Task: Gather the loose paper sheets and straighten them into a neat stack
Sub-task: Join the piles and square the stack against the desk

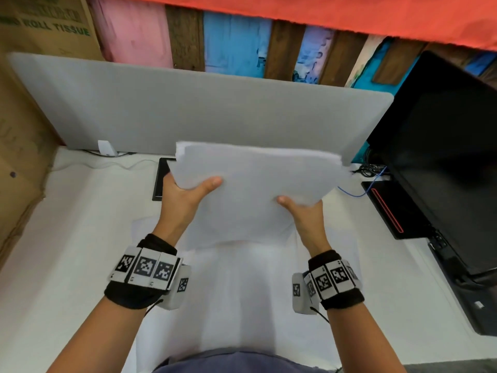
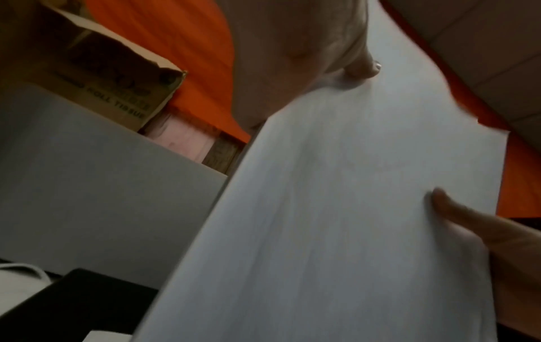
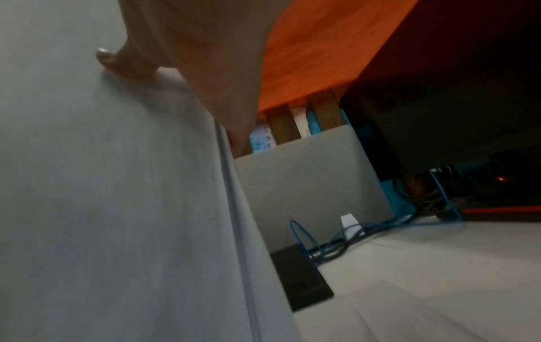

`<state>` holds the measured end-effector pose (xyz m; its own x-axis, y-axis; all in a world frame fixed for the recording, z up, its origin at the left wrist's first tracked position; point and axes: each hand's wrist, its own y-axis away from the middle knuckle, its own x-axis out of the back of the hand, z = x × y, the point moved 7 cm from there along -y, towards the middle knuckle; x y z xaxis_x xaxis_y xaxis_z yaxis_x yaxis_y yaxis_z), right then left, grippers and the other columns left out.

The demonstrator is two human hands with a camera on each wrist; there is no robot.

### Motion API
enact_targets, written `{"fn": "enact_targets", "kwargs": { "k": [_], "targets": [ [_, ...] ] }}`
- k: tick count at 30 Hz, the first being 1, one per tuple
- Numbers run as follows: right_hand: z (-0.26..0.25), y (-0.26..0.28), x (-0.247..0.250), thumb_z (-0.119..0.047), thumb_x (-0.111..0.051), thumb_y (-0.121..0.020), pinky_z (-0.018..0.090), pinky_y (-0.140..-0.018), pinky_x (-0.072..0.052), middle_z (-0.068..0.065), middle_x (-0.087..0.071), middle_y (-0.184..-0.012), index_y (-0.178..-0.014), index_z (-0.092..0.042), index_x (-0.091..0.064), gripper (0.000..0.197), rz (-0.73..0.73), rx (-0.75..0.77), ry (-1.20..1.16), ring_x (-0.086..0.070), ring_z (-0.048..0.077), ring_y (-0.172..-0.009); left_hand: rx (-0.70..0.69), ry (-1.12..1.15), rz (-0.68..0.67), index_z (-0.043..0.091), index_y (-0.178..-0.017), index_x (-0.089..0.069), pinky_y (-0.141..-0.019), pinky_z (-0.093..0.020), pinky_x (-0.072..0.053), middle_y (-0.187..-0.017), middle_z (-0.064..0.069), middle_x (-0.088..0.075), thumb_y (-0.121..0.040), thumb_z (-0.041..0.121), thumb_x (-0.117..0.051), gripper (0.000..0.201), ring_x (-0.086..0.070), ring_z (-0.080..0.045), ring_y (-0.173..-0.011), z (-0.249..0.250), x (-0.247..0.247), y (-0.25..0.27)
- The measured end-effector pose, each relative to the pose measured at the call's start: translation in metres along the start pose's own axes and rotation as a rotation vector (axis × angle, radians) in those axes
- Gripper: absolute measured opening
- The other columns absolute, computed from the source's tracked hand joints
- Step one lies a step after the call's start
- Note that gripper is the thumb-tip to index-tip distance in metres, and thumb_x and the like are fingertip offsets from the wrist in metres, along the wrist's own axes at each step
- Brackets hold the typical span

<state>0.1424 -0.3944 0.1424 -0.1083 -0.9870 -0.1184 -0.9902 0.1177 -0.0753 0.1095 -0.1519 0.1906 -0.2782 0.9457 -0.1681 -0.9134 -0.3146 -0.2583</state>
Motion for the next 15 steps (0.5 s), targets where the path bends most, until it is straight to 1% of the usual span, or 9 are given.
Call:
{"fn": "enact_targets", "kwargs": {
  "k": [3,5,6,7,9,10,11,13,15],
  "targets": [
    [-0.02,-0.002,-0.006,0.002,-0.067,-0.077,0.012,-0.062,-0.05,-0.009,-0.067,-0.081,-0.084,-0.023,-0.059,0.027,-0.015,0.038,-0.035,-0.065,-0.006,-0.067,-0.043,-0.021,0.071,0.032,-0.097,-0.053,-0.071,-0.016,-0.047,-0.093,0.003,-0.057,-0.055,0.042,-0.069,0.046,-0.058,-0.003,-0.08,0.006,0.006,-0.002],
    [-0.031,-0.003,-0.012,-0.012,-0.072,-0.076,0.012,-0.061,-0.05,-0.013,-0.07,-0.069,-0.083,-0.023,-0.06,0.018,-0.008,0.054,-0.071,-0.065,-0.006,-0.066,-0.077,-0.02,0.107,0.032,-0.101,-0.05,-0.076,-0.022,-0.047,-0.096,0.0,-0.052,-0.061,0.048,-0.062,0.045,-0.057,-0.009,-0.083,0.01,0.009,-0.002],
    [-0.036,-0.004,-0.016,-0.024,-0.073,-0.072,0.014,-0.064,-0.051,-0.015,-0.071,-0.07,-0.084,-0.023,-0.061,0.016,-0.006,0.066,-0.086,-0.065,-0.004,-0.07,-0.091,-0.032,0.112,0.031,-0.104,-0.05,-0.083,-0.028,-0.045,-0.101,-0.002,-0.051,-0.066,0.052,-0.057,0.044,-0.055,-0.018,-0.091,0.012,0.008,-0.001],
    [-0.042,-0.005,-0.019,-0.036,-0.07,-0.068,0.018,-0.07,-0.052,-0.014,-0.071,-0.073,-0.085,-0.024,-0.063,0.023,-0.002,0.086,-0.098,-0.066,0.001,-0.076,-0.107,-0.052,0.126,0.029,-0.107,-0.049,-0.09,-0.033,-0.041,-0.106,-0.003,-0.049,-0.07,0.055,-0.052,0.045,-0.052,-0.024,-0.099,0.015,0.008,0.0],
    [-0.05,-0.007,-0.025,-0.05,-0.062,-0.065,0.027,-0.08,-0.049,-0.01,-0.067,-0.081,-0.085,-0.024,-0.066,0.034,0.02,0.114,-0.1,-0.062,0.01,-0.084,-0.132,-0.065,0.183,0.025,-0.109,-0.049,-0.096,-0.026,-0.037,-0.111,-0.005,-0.053,-0.075,0.057,-0.046,0.047,-0.049,-0.021,-0.104,0.021,0.007,0.0],
    [-0.054,-0.008,-0.026,-0.052,-0.059,-0.066,0.029,-0.081,-0.047,-0.009,-0.065,-0.082,-0.084,-0.022,-0.066,0.035,0.037,0.122,-0.096,-0.06,0.012,-0.085,-0.13,-0.05,0.217,0.026,-0.107,-0.05,-0.095,-0.023,-0.038,-0.11,-0.007,-0.057,-0.077,0.054,-0.048,0.042,-0.051,-0.017,-0.104,0.023,0.006,-0.002],
    [-0.057,-0.009,-0.026,-0.05,-0.059,-0.069,0.029,-0.081,-0.045,-0.009,-0.063,-0.08,-0.082,-0.021,-0.066,0.033,0.05,0.13,-0.096,-0.058,0.011,-0.083,-0.121,-0.035,0.254,0.026,-0.105,-0.051,-0.092,-0.018,-0.039,-0.107,-0.003,-0.06,-0.079,0.048,-0.052,0.034,-0.054,-0.009,-0.101,0.024,0.006,-0.003],
    [-0.06,-0.012,-0.024,-0.036,-0.061,-0.075,0.025,-0.08,-0.043,-0.014,-0.063,-0.078,-0.08,-0.019,-0.065,0.018,0.064,0.158,-0.094,-0.057,0.008,-0.082,-0.105,0.001,0.314,0.022,-0.103,-0.053,-0.086,-0.01,-0.04,-0.094,0.009,-0.058,-0.08,0.031,-0.056,0.025,-0.054,0.004,-0.089,0.025,0.006,-0.003],
    [-0.063,-0.013,-0.021,-0.025,-0.058,-0.077,0.019,-0.08,-0.043,-0.015,-0.062,-0.08,-0.081,-0.02,-0.064,0.009,0.065,0.183,-0.078,-0.056,0.004,-0.083,-0.085,0.045,0.34,0.024,-0.101,-0.052,-0.09,-0.02,-0.041,-0.09,0.007,-0.061,-0.079,0.024,-0.053,0.022,-0.056,-0.001,-0.087,0.023,0.008,-0.003]
  ]
}}
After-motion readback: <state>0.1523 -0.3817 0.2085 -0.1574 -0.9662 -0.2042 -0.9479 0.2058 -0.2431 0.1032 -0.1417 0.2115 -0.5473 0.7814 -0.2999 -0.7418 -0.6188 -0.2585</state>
